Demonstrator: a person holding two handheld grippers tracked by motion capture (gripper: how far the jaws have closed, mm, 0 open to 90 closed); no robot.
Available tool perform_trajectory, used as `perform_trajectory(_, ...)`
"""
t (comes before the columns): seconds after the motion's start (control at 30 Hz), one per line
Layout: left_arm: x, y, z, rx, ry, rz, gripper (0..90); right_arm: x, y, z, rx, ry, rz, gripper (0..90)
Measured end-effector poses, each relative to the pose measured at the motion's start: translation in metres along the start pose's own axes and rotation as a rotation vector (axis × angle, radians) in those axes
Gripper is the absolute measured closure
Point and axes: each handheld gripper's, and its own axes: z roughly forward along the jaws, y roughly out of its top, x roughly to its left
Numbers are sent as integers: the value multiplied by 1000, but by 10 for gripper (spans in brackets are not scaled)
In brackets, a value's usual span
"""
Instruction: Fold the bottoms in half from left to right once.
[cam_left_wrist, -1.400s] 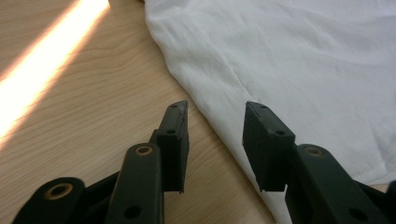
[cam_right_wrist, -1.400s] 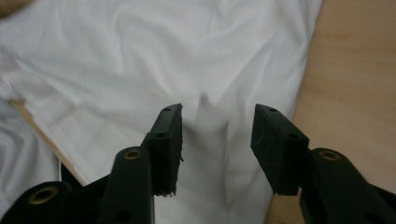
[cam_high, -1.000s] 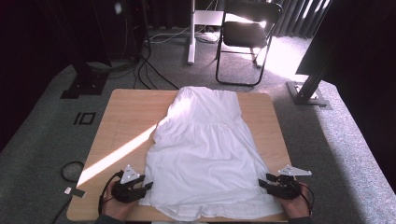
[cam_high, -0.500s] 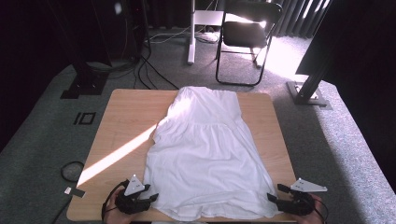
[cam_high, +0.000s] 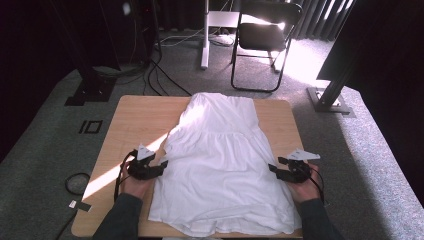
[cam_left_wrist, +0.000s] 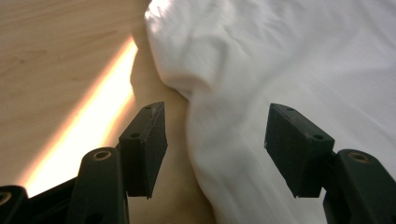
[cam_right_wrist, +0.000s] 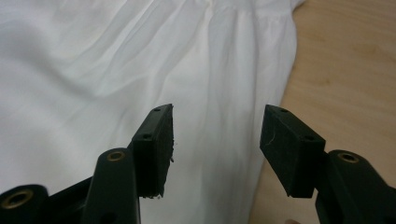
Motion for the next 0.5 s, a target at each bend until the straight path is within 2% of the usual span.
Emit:
perform_trajectory(0.07, 2, 8, 15, 33, -4, -11, 381, -5, 10, 15, 7, -5, 10, 435)
perform_trajectory(0.17, -2, 14, 34, 86, -4, 9, 387, -11, 24, 36, 21, -10, 19, 414)
perform_trajectory(0.23, -6, 16, 43, 115, 3, 22, 427, -12, 35, 50, 33, -12, 11, 371)
perform_trajectory(0.3, -7, 15, 47, 130, -7, 16, 513, -13, 44, 65, 60, -28, 0, 362)
perform_trajectory(0.4, -8, 14, 48, 131, -24, 28, 702, -14, 53, 87, 98, -57, 0, 364)
perform_trajectory(0.47, -8, 13, 47, 131, -25, 32, 813, -14, 55, 100, 121, -74, -6, 403)
perform_trajectory(0.5, -7, 12, 46, 132, -22, 29, 856, -14, 56, 104, 128, -102, -23, 453)
